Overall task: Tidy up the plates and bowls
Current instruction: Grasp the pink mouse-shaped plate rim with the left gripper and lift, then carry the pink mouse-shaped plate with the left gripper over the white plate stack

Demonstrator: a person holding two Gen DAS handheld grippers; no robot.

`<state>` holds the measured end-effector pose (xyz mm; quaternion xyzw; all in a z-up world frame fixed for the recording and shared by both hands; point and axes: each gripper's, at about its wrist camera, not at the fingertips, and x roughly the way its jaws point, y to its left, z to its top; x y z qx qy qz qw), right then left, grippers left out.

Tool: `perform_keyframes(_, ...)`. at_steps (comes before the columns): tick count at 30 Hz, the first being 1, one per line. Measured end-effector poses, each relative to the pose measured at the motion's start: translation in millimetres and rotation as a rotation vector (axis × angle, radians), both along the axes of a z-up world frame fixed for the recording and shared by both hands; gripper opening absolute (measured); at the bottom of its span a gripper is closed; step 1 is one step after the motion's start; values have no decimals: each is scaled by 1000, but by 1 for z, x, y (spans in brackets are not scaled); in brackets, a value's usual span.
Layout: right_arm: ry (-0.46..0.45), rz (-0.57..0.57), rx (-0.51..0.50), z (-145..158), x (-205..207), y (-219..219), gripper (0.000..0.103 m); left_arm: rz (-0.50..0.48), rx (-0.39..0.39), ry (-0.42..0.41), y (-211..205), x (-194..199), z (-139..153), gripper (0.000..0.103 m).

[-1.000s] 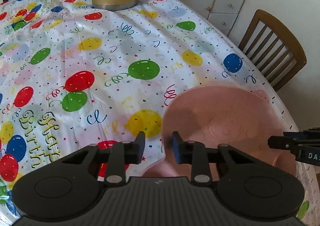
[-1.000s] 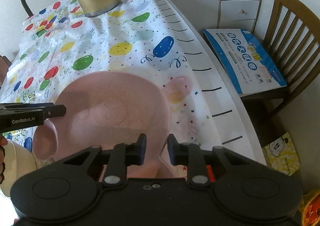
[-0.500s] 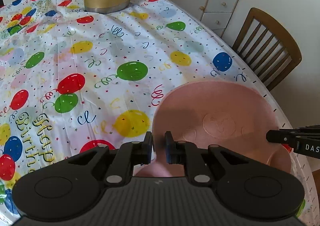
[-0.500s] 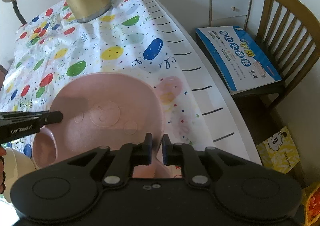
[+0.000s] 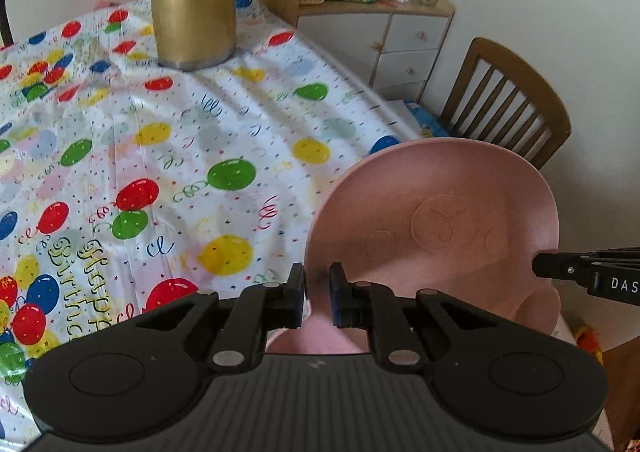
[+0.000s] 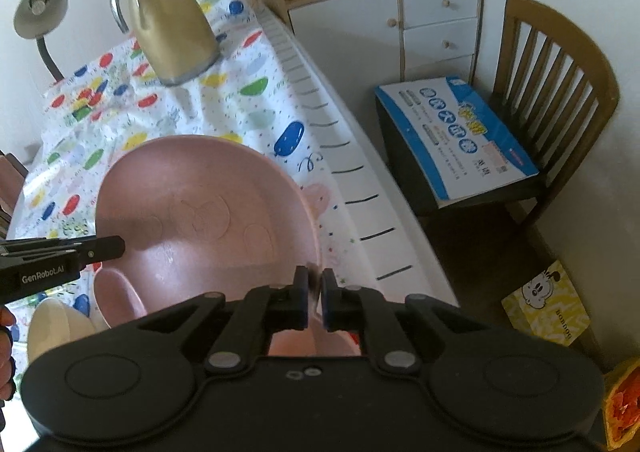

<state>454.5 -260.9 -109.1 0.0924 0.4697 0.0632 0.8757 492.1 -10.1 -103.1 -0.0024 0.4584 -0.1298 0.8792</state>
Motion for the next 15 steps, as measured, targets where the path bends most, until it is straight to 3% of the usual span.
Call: perform_keyframes(15, -20, 34, 35, 46, -81, -59, 5, 19, -5, -27, -53, -101, 54, 12)
